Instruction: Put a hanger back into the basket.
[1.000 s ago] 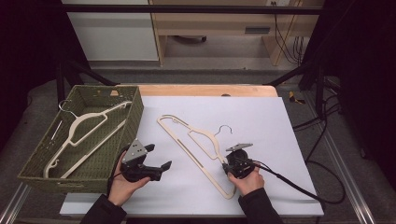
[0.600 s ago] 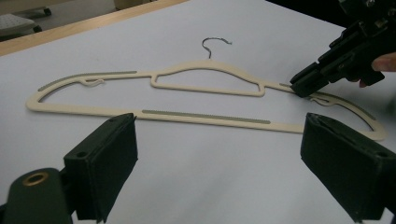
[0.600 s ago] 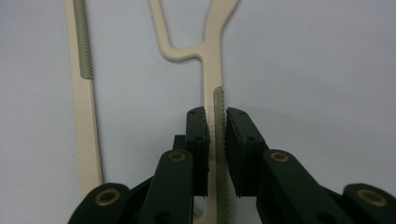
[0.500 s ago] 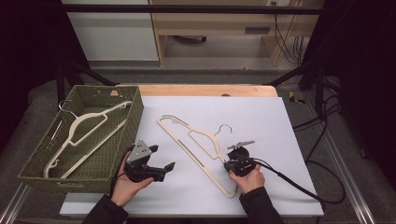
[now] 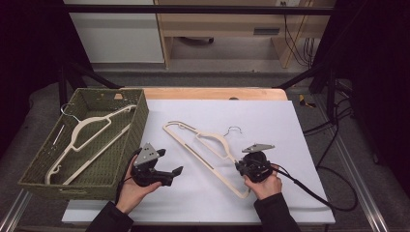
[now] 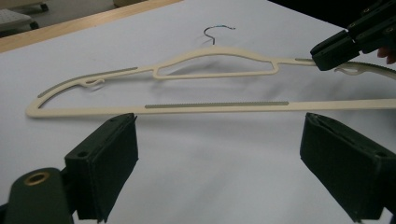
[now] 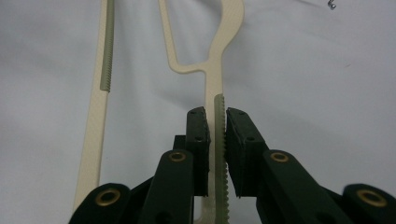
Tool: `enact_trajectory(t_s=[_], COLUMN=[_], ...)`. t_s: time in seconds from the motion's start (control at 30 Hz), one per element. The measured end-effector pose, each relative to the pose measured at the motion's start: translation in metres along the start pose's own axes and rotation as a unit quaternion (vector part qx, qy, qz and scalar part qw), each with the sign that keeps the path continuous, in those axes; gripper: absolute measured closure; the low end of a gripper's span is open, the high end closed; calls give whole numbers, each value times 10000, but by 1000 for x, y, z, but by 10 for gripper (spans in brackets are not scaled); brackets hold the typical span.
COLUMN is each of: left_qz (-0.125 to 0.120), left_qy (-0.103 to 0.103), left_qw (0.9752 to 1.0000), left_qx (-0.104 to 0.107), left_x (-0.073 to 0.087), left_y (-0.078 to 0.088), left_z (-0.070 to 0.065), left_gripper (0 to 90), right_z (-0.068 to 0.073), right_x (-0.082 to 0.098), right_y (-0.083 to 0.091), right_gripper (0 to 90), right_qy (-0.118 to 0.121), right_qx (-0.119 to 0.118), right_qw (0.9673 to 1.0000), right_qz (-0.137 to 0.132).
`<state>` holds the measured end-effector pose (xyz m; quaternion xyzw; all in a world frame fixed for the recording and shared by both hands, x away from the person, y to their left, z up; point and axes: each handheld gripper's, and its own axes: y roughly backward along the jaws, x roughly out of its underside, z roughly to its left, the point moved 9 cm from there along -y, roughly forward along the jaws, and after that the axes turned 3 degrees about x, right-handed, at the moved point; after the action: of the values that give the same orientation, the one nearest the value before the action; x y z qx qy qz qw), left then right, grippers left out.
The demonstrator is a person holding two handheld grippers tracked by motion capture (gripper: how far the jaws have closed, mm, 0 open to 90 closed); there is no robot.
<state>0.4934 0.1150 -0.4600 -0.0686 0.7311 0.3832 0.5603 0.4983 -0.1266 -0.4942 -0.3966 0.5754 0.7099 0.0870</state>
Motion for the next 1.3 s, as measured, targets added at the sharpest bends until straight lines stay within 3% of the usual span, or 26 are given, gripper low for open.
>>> enact_trajectory(t_s=[0.33, 0.47, 0.57, 0.73, 1.0, 1.3], left_qz=[150, 220, 383, 650, 976, 1227], left_qy=[36, 62, -36, -152, -238, -417], left_qw=[9997, 9996, 9992, 9978, 9949, 9914], left_qx=[163, 136, 64, -12, 51, 157], left_x=[-26, -35, -43, -47, -47, -45], left_y=[-38, -52, -71, -91, -123, -144], left_z=[-3, -1, 6, 16, 30, 35], left_gripper=[126, 131, 133, 135, 144, 151], right_z=[1, 2, 2, 1, 1, 1], right_x=[-4, -3, -3, -3, -3, -3], right_y=[11, 11, 11, 14, 18, 19], right_gripper=[800, 800, 800, 800, 800, 800], right_qy=[124, 143, 158, 157, 166, 181], right_qx=[-37, -29, -7, -14, -11, -28], right_qw=[9999, 9999, 9998, 9998, 9998, 9997], right_qz=[-102, -84, -85, -104, -138, -146])
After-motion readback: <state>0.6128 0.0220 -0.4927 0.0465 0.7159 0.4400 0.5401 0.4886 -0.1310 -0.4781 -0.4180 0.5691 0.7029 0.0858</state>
